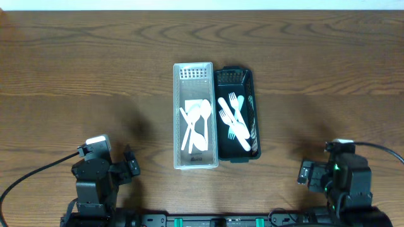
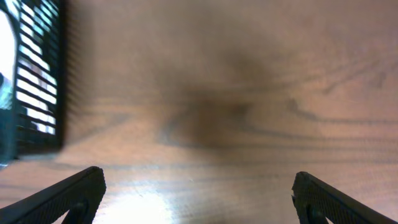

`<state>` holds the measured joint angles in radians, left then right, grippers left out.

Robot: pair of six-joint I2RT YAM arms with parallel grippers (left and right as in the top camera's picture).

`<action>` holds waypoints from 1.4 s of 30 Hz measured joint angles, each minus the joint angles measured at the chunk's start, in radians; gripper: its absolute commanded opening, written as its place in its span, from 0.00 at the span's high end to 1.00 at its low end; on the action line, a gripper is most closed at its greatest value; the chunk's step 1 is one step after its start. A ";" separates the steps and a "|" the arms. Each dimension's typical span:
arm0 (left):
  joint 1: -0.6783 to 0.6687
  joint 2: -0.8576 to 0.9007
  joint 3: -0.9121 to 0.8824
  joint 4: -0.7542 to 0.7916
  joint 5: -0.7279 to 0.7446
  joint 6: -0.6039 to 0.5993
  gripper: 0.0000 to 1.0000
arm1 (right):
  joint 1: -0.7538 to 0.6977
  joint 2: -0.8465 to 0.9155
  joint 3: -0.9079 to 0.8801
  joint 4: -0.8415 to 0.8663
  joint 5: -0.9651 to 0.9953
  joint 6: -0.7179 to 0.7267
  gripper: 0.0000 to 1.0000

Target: Pack container

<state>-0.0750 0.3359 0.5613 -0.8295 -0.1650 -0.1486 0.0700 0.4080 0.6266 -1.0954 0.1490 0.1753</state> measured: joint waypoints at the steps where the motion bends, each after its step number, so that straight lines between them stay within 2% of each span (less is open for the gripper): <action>1: 0.000 0.000 0.000 0.000 0.000 0.000 0.02 | 0.000 -0.039 0.000 0.000 -0.008 0.000 0.01; 8: 0.000 0.000 0.000 0.000 0.000 0.000 0.02 | 0.000 -0.319 0.000 0.004 -0.068 -0.004 0.01; 12: 0.000 0.000 0.000 -0.001 0.000 0.000 0.02 | 0.000 -0.396 -0.024 0.105 -0.079 -0.081 0.01; 18: 0.000 0.000 0.000 -0.001 0.000 0.000 0.02 | 0.000 -0.400 -0.209 0.442 -0.087 -0.232 0.01; 25: 0.000 0.001 -0.001 -0.001 0.000 0.000 0.02 | 0.000 -0.396 -0.496 0.914 -0.090 -0.289 0.01; 28: 0.000 0.001 -0.002 -0.001 0.000 0.000 0.02 | 0.000 -0.396 -0.591 1.062 -0.090 -0.296 0.01; 42: 0.000 0.001 -0.002 -0.001 0.000 0.000 0.02 | 0.000 -0.396 -0.619 1.029 -0.116 -0.292 0.01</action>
<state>-0.0750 0.3367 0.5594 -0.8307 -0.1650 -0.1486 0.0696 0.0120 0.0074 -0.0666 0.0334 -0.1165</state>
